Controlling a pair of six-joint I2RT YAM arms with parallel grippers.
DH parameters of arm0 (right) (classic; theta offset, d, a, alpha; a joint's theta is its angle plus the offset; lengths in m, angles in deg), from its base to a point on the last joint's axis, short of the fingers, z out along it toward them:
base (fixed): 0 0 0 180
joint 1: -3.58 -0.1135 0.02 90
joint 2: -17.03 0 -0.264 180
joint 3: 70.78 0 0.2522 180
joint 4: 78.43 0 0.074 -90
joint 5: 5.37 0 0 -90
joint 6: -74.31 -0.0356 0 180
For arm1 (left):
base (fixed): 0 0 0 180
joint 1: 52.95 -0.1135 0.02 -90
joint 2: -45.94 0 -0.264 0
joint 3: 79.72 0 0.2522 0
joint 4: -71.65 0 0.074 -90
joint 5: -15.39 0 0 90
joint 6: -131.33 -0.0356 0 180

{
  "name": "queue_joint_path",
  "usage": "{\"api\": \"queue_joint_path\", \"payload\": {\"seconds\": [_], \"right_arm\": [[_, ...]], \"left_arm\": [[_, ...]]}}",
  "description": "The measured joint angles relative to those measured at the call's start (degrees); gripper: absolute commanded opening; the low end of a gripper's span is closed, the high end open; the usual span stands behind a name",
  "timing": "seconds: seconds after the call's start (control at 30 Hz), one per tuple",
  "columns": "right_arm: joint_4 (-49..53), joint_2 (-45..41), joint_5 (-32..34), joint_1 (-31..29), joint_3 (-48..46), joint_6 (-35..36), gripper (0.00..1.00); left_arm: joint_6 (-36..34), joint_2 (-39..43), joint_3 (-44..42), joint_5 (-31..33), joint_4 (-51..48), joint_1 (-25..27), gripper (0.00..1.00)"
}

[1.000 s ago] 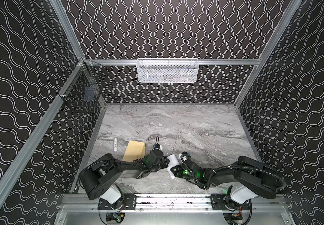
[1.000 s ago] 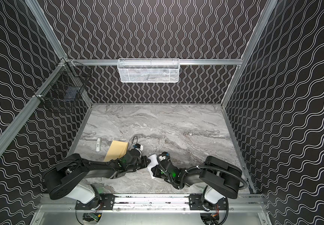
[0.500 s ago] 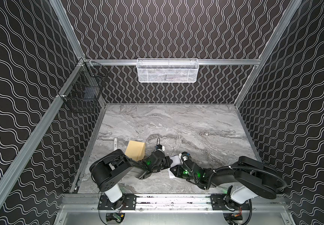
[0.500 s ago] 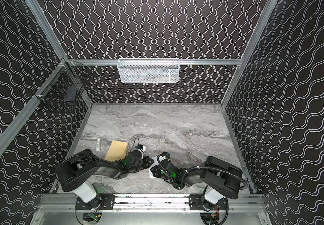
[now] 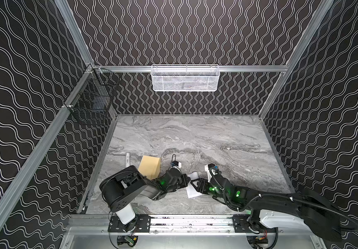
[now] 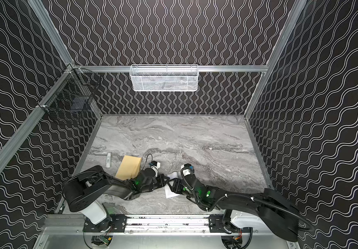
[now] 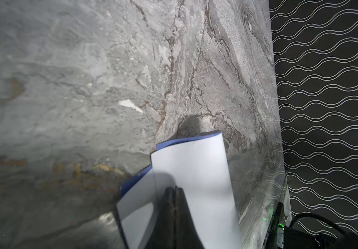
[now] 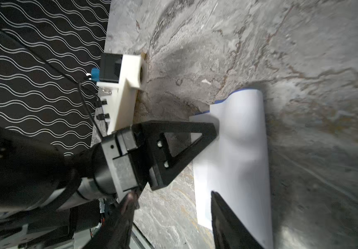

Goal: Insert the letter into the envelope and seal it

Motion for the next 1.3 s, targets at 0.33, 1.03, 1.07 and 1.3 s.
{"api": "queue_joint_path", "payload": {"seconds": [0.33, 1.03, 1.07, 1.3], "right_arm": [[5.20, -5.46, -10.49, 16.63, -4.37, 6.73, 0.54], [-8.26, 10.75, -25.29, 17.77, -4.74, 11.54, 0.28], [-8.31, 11.39, -25.38, 17.68, -4.68, 11.63, 0.27], [-8.39, 14.71, -25.49, 16.00, -3.50, 11.76, 0.25]], "left_arm": [[-0.11, -0.20, -0.37, 0.09, 1.81, 0.26, 0.00], [-1.55, -0.02, -0.46, 0.26, 1.68, 0.42, 0.00], [-1.55, -0.09, -0.61, 0.26, 1.97, 0.42, 0.00], [-1.55, -0.11, -0.87, 0.26, 2.58, 0.42, 0.00]]}}
